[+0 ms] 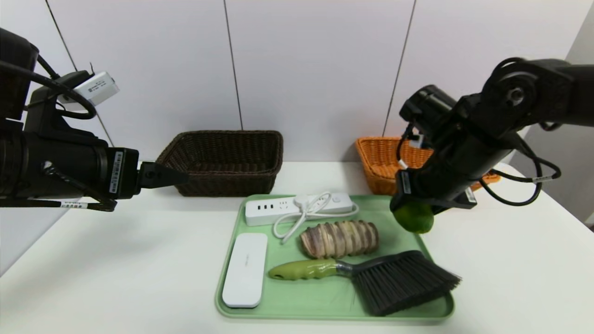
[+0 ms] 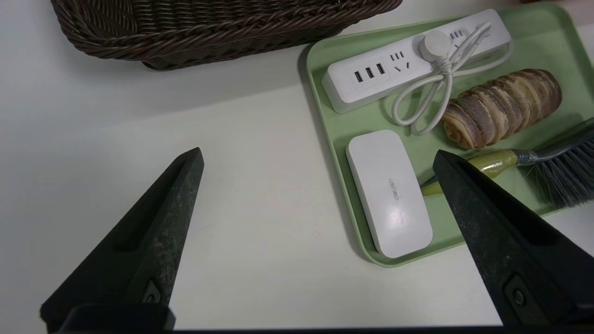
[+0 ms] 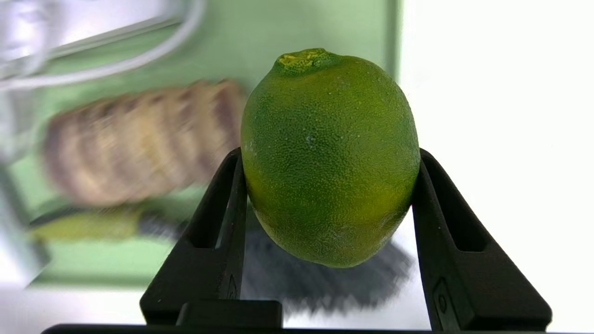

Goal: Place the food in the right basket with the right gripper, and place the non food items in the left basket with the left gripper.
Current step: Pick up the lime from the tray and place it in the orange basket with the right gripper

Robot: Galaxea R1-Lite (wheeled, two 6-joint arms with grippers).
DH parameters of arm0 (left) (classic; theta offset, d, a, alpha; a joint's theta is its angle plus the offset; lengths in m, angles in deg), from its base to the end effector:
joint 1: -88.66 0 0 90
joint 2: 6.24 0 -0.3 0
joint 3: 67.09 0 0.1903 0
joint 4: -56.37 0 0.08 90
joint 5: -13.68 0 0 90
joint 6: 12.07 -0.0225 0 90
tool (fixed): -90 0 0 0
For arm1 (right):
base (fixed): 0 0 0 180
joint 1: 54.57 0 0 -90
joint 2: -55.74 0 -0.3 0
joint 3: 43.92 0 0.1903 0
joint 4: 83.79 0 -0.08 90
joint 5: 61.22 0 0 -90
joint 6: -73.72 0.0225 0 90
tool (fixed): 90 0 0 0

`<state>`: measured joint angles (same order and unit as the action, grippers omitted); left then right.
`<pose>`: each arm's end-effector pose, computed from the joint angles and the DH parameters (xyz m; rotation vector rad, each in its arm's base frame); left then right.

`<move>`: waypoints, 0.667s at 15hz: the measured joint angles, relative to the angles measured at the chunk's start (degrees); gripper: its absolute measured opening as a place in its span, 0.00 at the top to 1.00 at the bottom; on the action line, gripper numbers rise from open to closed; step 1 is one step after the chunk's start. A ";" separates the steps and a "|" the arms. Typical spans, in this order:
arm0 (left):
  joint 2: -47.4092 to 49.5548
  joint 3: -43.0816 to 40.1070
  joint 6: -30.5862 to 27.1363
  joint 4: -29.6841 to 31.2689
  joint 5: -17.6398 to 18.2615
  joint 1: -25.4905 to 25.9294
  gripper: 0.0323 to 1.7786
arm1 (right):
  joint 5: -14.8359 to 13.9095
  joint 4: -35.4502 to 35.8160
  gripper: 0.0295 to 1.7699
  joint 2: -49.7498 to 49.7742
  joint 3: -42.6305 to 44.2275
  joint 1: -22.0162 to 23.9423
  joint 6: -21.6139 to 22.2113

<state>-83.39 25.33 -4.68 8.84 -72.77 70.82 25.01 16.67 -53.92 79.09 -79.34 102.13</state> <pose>0.1933 -0.0637 0.2879 -0.0537 0.5841 -0.3264 0.2979 0.1359 0.2327 0.1520 1.1672 0.0385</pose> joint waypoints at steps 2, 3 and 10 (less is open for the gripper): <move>0.01 0.05 0.10 0.21 0.15 0.00 0.02 | 4.64 -0.16 0.44 4.68 -0.04 -0.06 -0.04; 0.04 0.11 0.10 1.04 0.28 0.00 0.02 | 6.77 0.00 0.44 7.07 0.22 -0.06 -0.22; -0.02 0.05 0.13 2.91 1.13 -0.74 0.02 | 6.88 20.59 0.44 7.59 3.16 5.97 -0.24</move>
<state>-83.41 25.38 -4.55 11.76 -71.64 70.08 31.89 37.26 -46.33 82.25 -73.37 101.89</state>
